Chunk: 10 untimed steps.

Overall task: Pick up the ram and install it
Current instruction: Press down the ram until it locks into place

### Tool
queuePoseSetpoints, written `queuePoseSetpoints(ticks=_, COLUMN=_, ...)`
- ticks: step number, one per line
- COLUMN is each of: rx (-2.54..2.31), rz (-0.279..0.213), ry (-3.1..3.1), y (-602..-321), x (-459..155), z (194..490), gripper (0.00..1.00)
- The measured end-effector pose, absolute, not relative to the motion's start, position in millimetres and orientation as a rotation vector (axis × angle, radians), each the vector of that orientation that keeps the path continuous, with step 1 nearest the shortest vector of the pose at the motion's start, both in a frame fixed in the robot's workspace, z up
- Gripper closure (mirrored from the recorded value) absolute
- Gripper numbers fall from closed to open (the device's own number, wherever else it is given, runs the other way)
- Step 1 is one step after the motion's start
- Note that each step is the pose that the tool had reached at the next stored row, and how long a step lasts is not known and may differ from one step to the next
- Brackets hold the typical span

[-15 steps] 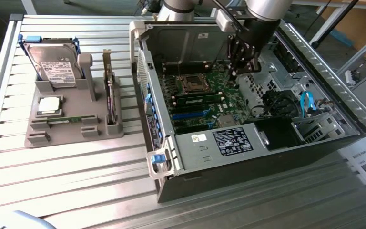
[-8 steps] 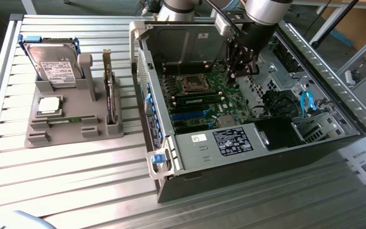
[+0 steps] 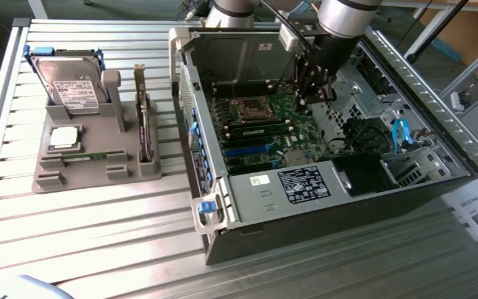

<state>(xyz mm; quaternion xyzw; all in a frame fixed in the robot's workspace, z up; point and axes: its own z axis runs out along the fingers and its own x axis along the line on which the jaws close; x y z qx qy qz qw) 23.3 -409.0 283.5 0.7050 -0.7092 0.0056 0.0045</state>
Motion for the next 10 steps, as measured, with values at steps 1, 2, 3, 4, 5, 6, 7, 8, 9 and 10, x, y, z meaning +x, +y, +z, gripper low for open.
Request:
queuePoseSetpoints(ticks=1, rx=2.208, rz=0.018, ry=-2.222, y=-409.0, x=23.3, z=282.5, gripper=0.9)
queuePoseSetpoints(ticks=2, rx=2.208, rz=0.017, ry=-2.222, y=-409.0, x=23.3, z=281.4, gripper=0.9)
queuePoseSetpoints(ticks=3, rx=2.209, rz=0.017, ry=-2.222, y=-409.0, x=23.3, z=280.2, gripper=0.9)
queuePoseSetpoints(ticks=4, rx=2.208, rz=0.017, ry=-2.222, y=-409.1, x=23.3, z=279.2, gripper=0.9)
queuePoseSetpoints(ticks=5, rx=2.208, rz=0.017, ry=-2.221, y=-409.1, x=23.3, z=278.1, gripper=0.9)
queuePoseSetpoints(ticks=6, rx=2.209, rz=0.017, ry=-2.221, y=-409.0, x=23.3, z=277.0, gripper=0.9)
queuePoseSetpoints(ticks=7, rx=2.209, rz=0.017, ry=-2.221, y=-409.1, x=23.3, z=275.9, gripper=0.9)
queuePoseSetpoints(ticks=8, rx=2.208, rz=0.017, ry=-2.222, y=-409.1, x=23.3, z=274.7, gripper=0.9)
queuePoseSetpoints(ticks=9, rx=2.209, rz=0.017, ry=-2.222, y=-409.1, x=23.3, z=273.6, gripper=0.9)
queuePoseSetpoints(ticks=10, rx=2.209, rz=0.017, ry=-2.222, y=-409.0, x=23.3, z=272.4, gripper=0.9)
